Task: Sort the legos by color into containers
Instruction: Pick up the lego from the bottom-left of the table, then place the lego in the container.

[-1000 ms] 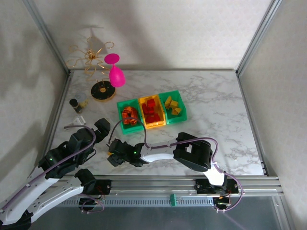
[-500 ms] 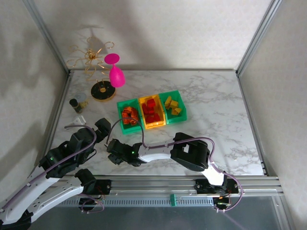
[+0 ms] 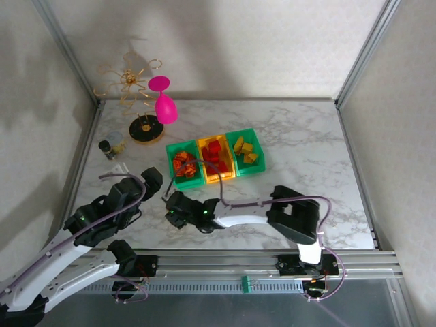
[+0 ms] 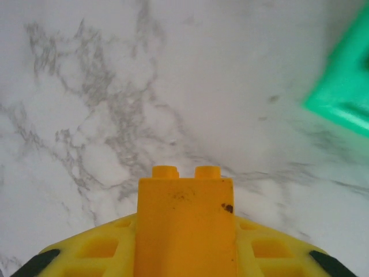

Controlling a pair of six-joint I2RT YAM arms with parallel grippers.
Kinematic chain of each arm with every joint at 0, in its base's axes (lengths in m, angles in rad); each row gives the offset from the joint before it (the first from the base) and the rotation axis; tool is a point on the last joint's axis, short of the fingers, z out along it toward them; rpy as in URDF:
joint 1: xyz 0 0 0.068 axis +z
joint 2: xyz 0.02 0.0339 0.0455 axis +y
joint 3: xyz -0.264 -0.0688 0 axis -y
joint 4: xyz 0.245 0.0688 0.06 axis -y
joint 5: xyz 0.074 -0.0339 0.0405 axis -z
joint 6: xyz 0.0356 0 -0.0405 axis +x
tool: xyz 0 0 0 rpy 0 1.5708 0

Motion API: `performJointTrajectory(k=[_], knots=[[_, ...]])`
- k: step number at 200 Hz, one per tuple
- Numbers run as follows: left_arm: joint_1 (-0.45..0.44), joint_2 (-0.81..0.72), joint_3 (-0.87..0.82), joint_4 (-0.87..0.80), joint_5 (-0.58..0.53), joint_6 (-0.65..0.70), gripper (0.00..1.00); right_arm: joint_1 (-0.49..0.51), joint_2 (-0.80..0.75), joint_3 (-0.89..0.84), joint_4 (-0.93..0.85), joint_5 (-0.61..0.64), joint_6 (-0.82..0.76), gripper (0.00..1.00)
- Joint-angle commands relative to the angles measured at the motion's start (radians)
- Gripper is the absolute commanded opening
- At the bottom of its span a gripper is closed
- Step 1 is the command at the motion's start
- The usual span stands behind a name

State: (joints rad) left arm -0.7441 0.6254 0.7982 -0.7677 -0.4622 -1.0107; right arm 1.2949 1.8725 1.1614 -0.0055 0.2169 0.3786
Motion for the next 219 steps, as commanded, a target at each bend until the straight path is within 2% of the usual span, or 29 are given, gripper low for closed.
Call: performJointTrajectory(k=[1, 55, 90, 127, 155, 194, 209, 219], knots=[[0.008, 0.023, 0.022, 0.010, 0.004, -0.037, 1.00, -0.064, -0.132, -0.069, -0.028, 0.049, 0.058, 0.26], [0.012, 0.126, 0.016, 0.170, 0.089, 0.041, 1.00, -0.281, -0.384, -0.180, -0.132, 0.095, 0.089, 0.28], [0.012, 0.209, 0.002, 0.295, 0.163, 0.089, 1.00, -0.467, -0.417, -0.162, -0.195, 0.113, 0.075, 0.29], [0.012, 0.306, 0.007, 0.386, 0.228, 0.149, 1.00, -0.636, -0.349, -0.114, -0.181, 0.072, 0.058, 0.29], [0.012, 0.368, 0.024, 0.422, 0.255, 0.172, 1.00, -0.711, -0.239, -0.041, -0.161, 0.055, 0.017, 0.29], [0.012, 0.407, 0.038, 0.452, 0.263, 0.193, 1.00, -0.742, -0.091, 0.073, -0.139, 0.033, -0.048, 0.30], [0.012, 0.410, 0.035, 0.454, 0.257, 0.194, 1.00, -0.746, -0.064, 0.101, -0.138, 0.011, -0.057, 0.35], [0.012, 0.407, 0.031, 0.453, 0.254, 0.193, 0.99, -0.746, -0.059, 0.112, -0.144, -0.004, -0.061, 0.42]])
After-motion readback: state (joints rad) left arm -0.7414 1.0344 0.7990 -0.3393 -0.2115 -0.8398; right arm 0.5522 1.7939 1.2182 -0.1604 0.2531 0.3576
